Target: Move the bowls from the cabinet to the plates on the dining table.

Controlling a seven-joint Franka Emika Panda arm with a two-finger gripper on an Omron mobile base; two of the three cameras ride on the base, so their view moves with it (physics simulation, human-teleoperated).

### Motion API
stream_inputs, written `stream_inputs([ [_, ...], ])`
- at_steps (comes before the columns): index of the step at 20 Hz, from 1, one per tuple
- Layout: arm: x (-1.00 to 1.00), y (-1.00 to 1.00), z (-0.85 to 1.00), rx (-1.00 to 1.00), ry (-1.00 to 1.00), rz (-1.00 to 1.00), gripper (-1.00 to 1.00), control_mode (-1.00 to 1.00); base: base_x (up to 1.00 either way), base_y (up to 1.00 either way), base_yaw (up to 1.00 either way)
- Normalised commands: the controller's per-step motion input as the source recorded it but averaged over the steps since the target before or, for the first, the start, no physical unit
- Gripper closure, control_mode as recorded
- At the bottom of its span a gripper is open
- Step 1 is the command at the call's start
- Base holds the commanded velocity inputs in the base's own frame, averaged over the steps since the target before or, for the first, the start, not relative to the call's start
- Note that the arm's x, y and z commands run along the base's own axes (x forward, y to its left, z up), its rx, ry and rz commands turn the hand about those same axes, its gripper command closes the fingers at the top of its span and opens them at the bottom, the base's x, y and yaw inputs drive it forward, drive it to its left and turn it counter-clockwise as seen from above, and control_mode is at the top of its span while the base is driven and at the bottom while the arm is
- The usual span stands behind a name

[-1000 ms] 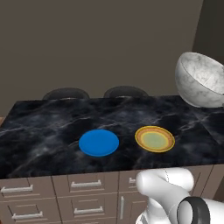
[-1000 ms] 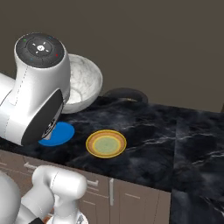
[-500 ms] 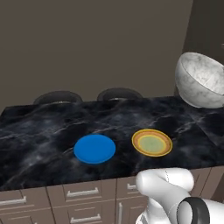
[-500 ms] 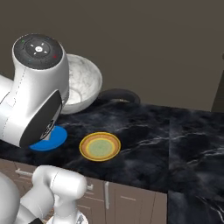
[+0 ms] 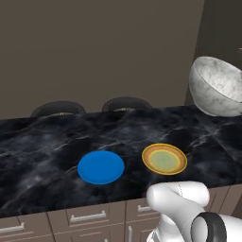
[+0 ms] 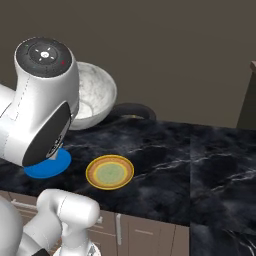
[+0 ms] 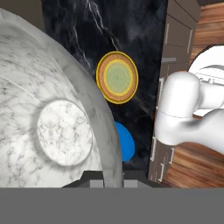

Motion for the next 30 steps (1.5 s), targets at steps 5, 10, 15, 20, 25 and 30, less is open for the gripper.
stream_inputs([
  [5,0.0,0.0,0.0,0.0,0.0,0.0,1.0,1.0,0.06,0.11,-0.05],
  [10,-0.03,0.06,-0.19,-0.04,0.02,-0.06,1.0,-1.0,0.0,0.03,-0.01],
  [15,0.0,0.13,-0.31,-0.04,0.04,-0.07,1.0,-1.0,0.0,0.0,0.0],
  [20,0.06,0.18,-0.35,-0.02,0.02,-0.03,1.0,-1.0,0.0,0.0,0.0],
  [25,0.12,0.2,-0.41,-0.06,0.03,0.0,1.0,-1.0,0.0,0.0,0.0],
  [30,0.23,0.15,-0.44,-0.08,0.02,0.01,1.0,-1.0,0.0,0.0,0.0],
])
